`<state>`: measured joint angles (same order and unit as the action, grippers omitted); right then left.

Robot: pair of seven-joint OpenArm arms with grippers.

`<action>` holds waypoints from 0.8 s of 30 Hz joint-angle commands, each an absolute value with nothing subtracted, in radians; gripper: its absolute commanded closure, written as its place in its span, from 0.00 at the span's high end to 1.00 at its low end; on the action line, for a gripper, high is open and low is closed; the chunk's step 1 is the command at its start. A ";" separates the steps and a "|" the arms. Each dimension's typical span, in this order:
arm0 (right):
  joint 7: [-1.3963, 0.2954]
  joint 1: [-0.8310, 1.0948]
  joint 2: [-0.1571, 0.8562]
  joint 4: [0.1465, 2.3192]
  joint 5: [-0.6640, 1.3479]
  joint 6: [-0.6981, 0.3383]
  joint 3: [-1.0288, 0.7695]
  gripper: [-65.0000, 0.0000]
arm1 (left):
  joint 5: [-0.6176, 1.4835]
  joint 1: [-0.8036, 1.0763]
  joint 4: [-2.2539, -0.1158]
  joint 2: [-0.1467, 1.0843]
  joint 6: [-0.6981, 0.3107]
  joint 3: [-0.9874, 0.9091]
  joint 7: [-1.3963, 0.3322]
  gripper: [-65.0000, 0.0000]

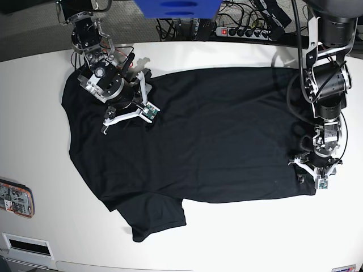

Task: Fold the T-shirt properly
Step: 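Move the right gripper along the shirt side toward the hem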

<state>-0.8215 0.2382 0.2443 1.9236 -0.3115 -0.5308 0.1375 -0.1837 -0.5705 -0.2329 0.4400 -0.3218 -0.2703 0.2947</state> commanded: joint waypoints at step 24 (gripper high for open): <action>-0.814 -0.117 0.170 1.908 -0.303 -0.524 -0.005 0.47 | -0.225 -0.486 -0.383 0.430 -0.323 -0.268 0.232 0.00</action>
